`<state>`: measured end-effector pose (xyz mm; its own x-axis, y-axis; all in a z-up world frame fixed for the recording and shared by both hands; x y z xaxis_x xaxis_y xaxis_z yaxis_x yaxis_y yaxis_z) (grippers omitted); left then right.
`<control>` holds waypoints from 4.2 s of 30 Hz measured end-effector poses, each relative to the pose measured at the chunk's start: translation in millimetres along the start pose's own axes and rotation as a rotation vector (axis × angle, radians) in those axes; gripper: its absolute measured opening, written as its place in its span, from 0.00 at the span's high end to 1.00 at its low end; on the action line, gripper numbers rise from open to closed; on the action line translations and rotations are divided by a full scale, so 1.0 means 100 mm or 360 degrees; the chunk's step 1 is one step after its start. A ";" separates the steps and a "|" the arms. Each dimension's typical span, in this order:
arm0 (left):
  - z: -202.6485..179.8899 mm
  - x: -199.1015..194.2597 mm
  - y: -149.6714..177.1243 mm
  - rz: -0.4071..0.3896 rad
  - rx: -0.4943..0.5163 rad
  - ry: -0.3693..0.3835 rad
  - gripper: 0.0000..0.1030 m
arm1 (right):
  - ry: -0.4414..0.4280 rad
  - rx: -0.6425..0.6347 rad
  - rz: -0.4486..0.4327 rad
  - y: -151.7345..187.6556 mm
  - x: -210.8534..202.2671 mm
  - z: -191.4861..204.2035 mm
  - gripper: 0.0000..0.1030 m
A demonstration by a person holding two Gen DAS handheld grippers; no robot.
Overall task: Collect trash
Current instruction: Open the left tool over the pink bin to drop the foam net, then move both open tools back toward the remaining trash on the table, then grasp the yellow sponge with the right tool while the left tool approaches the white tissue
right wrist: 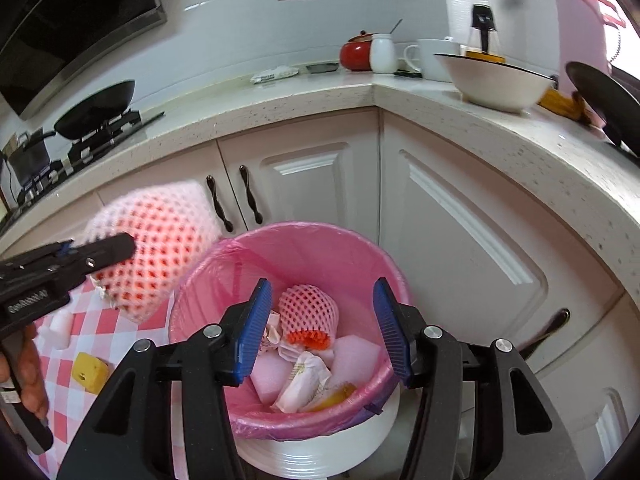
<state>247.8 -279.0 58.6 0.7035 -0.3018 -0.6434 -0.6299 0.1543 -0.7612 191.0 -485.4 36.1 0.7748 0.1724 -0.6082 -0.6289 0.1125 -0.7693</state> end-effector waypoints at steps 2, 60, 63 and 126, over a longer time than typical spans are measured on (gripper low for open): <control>-0.02 0.01 0.02 -0.0004 -0.0001 0.0012 0.53 | -0.0012 0.0027 -0.0016 0.03 -0.02 -0.03 0.47; 2.32 -1.62 1.54 -0.0062 -0.0455 -0.0576 0.41 | -0.0246 -0.0078 -0.0016 0.51 -0.35 1.31 0.30; 2.53 -1.71 1.67 -0.0053 -0.0498 -0.0612 0.41 | -0.0283 -0.0103 0.0016 0.57 -0.29 1.50 0.30; 2.87 -0.79 1.41 0.0054 -0.0478 -0.0481 0.41 | -0.0454 -0.0333 0.0444 1.00 0.95 2.77 0.40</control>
<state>198.0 36.8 -21.3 0.7175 -0.0049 -0.6966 -0.6907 -0.1347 -0.7105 184.2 -187.1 -44.8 0.5105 0.4340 -0.7423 -0.7618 -0.1720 -0.6245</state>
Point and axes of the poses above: each gripper's, at about its wrist camera, not at the fingertips, and x roughly the way its jaws point, z to its left, y to its underside, the point moved 1 cm from there along x, roughly the way its jaws point, and after that the axes turned 4 degrees about -y, right-handed, at the moved point
